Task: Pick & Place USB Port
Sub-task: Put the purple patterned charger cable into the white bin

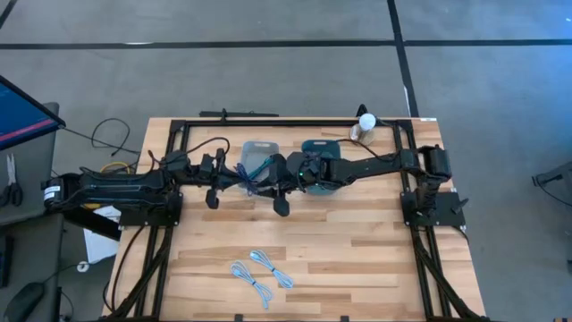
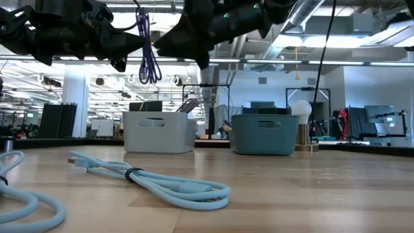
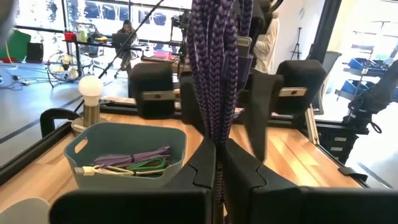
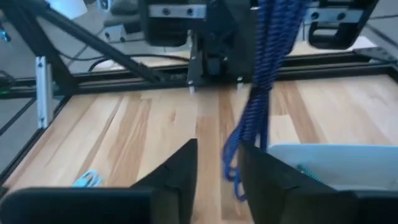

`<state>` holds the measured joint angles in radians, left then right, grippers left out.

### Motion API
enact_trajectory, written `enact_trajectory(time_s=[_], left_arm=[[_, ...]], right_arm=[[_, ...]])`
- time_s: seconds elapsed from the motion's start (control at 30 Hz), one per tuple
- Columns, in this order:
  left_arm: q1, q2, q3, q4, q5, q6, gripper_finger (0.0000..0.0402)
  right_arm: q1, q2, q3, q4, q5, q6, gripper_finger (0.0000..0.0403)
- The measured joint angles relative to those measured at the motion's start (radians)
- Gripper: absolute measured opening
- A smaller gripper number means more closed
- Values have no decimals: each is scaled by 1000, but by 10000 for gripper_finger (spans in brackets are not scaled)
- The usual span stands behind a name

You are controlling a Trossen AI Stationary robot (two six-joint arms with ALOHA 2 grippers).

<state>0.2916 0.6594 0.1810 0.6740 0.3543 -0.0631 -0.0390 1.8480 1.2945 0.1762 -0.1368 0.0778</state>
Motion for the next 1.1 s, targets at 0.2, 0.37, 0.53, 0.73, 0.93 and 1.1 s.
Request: enact_trajectory(time_s=[0.2,0.37,0.53,0.73,0.93,1.1], left_arm=[[16,2,0,0,-22,6,8],[65,60,0,0,-101,-6,8],[160,190,3,1,-153,-131,8],[249,350,87,13,-140,-248,8],[274,525,164,10,-115,-316,8],[274,639,186,9,-114,-346,8]], right_arm=[[-1,-87,0,-224,0,-1,178],[12,-166,0,-346,4,-32,195],[51,-244,-1,-403,7,-119,189],[112,-329,-2,-490,140,-178,172],[161,-379,-2,-618,254,-158,157],[201,-399,-2,-713,318,-114,144]])
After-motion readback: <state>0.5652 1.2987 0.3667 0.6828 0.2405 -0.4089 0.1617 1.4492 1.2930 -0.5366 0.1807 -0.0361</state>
